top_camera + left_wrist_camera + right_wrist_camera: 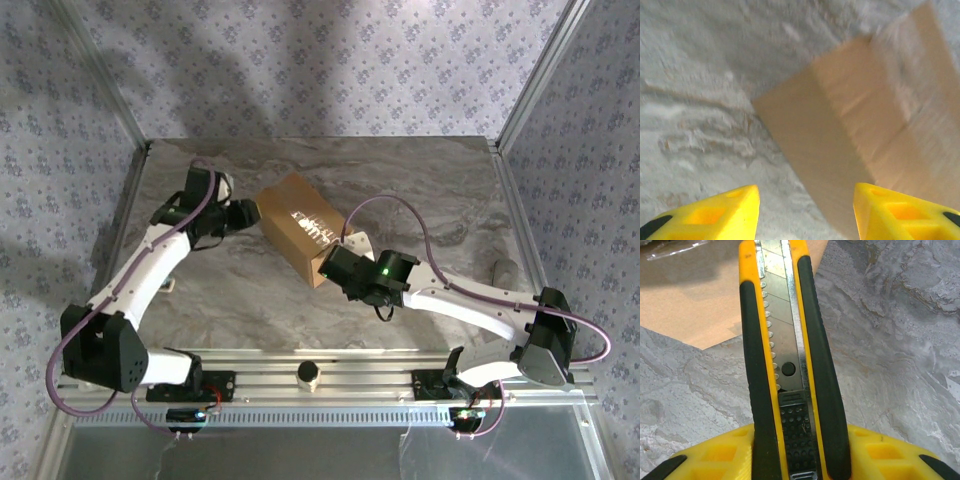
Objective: Unpack the express box
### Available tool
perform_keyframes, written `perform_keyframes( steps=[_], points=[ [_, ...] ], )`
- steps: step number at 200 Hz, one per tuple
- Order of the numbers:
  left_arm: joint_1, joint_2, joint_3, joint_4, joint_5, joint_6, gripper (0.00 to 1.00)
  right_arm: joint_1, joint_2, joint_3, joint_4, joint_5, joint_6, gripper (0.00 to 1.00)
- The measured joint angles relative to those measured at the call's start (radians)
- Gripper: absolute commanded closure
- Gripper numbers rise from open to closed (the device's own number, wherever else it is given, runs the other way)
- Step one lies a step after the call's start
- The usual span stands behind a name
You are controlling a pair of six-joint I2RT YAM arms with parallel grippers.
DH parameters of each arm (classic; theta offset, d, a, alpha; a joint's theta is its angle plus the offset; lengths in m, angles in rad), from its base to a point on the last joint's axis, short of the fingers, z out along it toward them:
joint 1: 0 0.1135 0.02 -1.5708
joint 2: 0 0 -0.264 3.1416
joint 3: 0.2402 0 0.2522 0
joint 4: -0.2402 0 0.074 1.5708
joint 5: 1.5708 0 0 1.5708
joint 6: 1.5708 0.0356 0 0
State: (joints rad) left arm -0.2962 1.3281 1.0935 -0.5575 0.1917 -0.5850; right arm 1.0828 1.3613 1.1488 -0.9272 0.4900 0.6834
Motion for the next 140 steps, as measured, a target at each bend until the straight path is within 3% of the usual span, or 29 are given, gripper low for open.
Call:
perform_keyframes(
  steps=[36,67,140],
  points=[
    [-0.048,-0.061,-0.105,0.011,0.008,-0.044,0.62,-0.012,0.0,0.004,0.0,-0.007,-0.017,1.0],
    [-0.072,-0.076,-0.108,0.038,0.034,-0.058,0.89,-0.015,0.0,0.007,0.0,-0.013,-0.023,1.0],
    [-0.182,-0.045,-0.148,0.08,0.06,-0.109,0.9,-0.015,0.0,0.008,0.0,-0.016,-0.026,1.0]
  ],
)
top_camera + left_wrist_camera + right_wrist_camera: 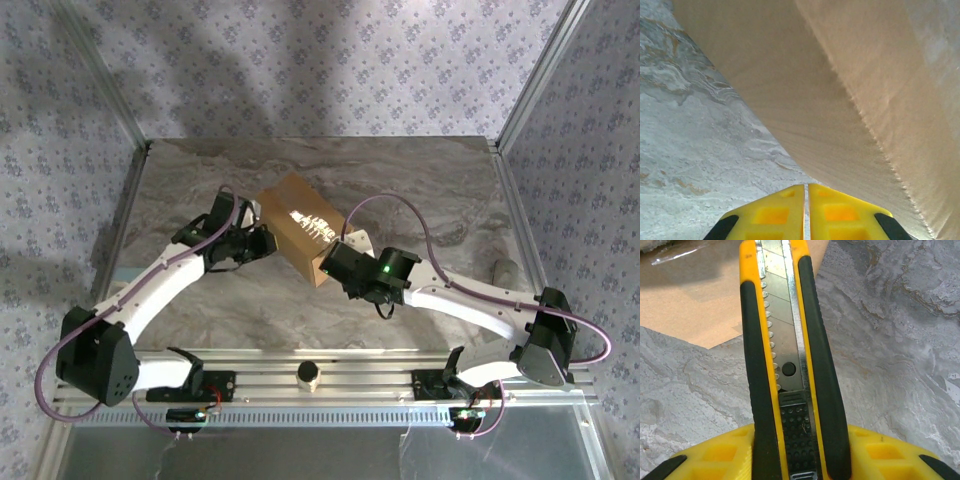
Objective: Unpack the express box
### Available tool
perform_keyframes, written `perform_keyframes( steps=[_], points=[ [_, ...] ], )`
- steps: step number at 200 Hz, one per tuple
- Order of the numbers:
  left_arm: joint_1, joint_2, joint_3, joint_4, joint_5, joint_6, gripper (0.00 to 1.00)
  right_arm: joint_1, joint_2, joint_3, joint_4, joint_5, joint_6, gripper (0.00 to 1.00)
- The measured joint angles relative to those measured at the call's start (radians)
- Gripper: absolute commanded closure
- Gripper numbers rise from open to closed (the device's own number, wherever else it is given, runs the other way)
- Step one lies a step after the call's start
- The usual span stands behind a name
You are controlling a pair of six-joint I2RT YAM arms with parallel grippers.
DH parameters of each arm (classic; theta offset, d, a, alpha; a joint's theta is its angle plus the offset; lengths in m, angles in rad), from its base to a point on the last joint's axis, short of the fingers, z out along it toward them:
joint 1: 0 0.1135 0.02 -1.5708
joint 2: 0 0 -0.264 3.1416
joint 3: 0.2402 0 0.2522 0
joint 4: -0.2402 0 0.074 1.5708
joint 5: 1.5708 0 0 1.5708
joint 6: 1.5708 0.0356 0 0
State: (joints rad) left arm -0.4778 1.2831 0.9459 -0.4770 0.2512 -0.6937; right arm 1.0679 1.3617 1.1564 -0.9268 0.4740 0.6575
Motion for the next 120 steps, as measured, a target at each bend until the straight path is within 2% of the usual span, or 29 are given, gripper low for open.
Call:
perform_keyframes(
  steps=[120],
  points=[
    [-0.095,0.083,0.005,0.143,-0.008,-0.114,0.92,0.004,0.0,0.002,0.003,-0.006,0.0,1.0]
  ],
)
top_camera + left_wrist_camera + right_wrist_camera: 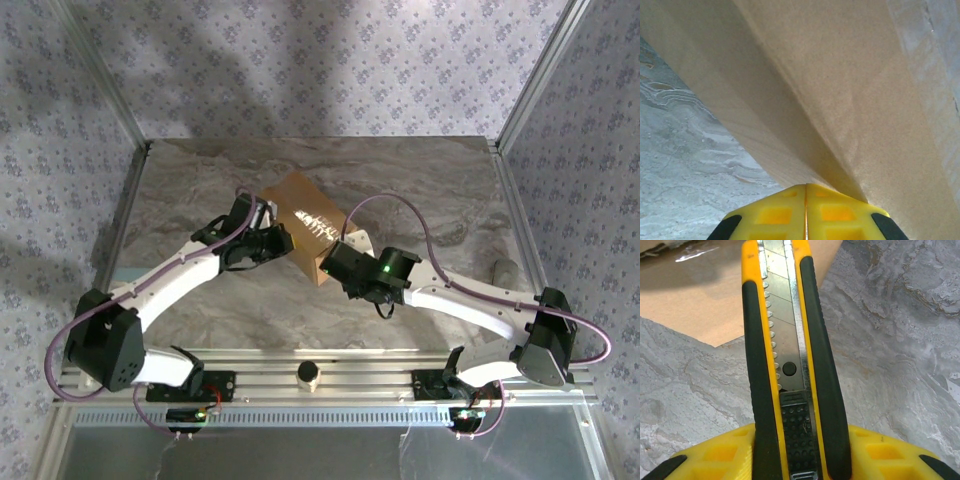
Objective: Unpack the express box
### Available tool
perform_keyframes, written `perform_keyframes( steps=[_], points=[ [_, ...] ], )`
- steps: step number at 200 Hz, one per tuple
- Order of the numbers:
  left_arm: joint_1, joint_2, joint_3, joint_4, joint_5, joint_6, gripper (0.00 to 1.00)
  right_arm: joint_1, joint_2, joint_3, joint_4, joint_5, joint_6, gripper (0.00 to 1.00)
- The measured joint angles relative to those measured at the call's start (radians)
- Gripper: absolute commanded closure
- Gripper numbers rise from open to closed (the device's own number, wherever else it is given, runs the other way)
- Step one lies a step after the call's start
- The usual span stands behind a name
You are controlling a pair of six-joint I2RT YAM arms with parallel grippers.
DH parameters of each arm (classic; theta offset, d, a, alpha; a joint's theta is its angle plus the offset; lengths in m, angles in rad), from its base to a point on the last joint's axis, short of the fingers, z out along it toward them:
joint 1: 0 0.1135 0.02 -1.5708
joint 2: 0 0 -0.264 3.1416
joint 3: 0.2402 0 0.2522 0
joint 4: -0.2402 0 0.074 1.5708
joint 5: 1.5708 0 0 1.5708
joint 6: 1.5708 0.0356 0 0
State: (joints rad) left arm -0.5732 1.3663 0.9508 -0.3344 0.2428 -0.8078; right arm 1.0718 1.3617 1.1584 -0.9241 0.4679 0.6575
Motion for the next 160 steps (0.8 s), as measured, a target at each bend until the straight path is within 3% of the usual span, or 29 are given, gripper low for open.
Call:
perform_keyframes(
  steps=[160],
  points=[
    [-0.05,0.08,0.069,0.077,-0.053,-0.096,0.96,0.069,0.014,0.026,-0.078,0.061,0.016,1.0]
  ],
)
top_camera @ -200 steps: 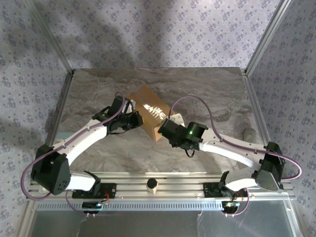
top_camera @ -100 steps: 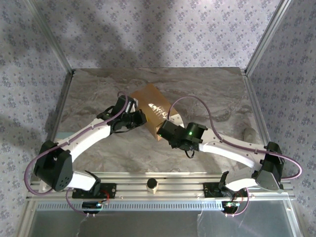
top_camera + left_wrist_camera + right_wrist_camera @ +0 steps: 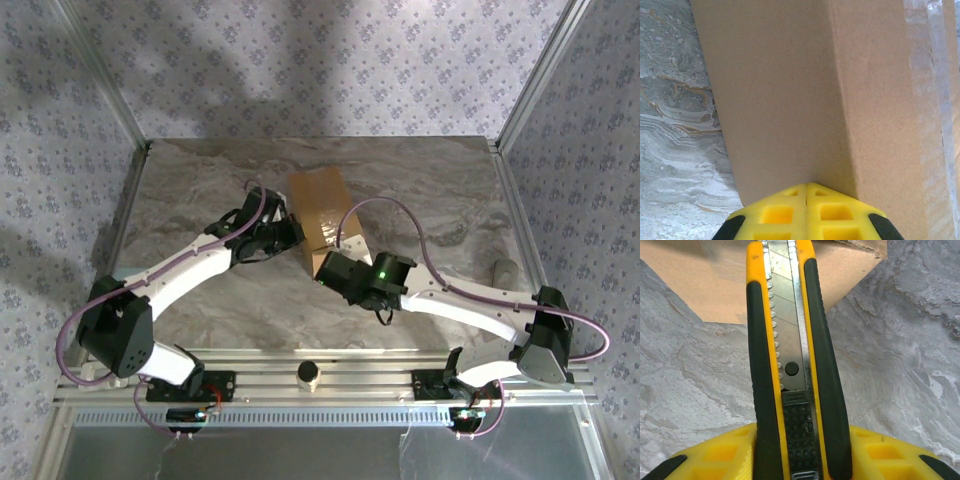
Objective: Unpack the express box
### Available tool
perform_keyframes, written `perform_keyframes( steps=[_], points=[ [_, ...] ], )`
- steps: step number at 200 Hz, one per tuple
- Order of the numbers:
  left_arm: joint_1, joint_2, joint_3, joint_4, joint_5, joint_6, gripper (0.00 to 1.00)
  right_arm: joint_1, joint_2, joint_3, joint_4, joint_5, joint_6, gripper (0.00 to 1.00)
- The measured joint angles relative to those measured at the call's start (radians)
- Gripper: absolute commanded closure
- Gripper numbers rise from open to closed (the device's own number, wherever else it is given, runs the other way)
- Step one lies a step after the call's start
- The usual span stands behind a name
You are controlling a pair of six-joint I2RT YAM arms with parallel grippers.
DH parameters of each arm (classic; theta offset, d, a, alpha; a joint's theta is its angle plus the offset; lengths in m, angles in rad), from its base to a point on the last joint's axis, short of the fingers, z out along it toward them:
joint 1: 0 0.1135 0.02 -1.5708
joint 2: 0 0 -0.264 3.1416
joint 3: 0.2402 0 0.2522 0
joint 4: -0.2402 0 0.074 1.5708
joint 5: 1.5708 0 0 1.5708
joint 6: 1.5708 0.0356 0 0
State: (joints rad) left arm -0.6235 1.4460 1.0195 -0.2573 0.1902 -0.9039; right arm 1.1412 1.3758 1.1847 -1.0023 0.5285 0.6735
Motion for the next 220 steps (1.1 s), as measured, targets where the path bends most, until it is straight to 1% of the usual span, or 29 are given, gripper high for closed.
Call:
perform_keyframes(
  steps=[43,83,140,162,176,220],
  points=[
    [-0.003,0.0,-0.003,-0.001,0.0,0.0,0.96,0.002,0.002,0.005,-0.013,0.006,0.0,1.0],
    [-0.006,-0.005,-0.02,0.001,-0.002,-0.011,0.96,0.002,-0.004,0.005,-0.001,-0.014,-0.022,1.0],
    [-0.017,-0.004,-0.021,0.014,-0.03,-0.032,0.97,0.005,-0.008,0.005,0.003,-0.019,-0.053,1.0],
    [-0.042,0.005,-0.021,0.045,-0.02,-0.038,0.98,0.032,-0.004,0.005,0.056,-0.056,-0.087,1.0],
    [-0.049,0.011,-0.021,0.048,-0.023,-0.042,0.98,0.049,0.0,0.005,0.05,-0.061,-0.092,1.0],
    [-0.049,0.017,-0.021,0.063,-0.028,-0.052,0.99,0.059,0.015,0.01,0.048,-0.06,-0.099,1.0]
  ],
)
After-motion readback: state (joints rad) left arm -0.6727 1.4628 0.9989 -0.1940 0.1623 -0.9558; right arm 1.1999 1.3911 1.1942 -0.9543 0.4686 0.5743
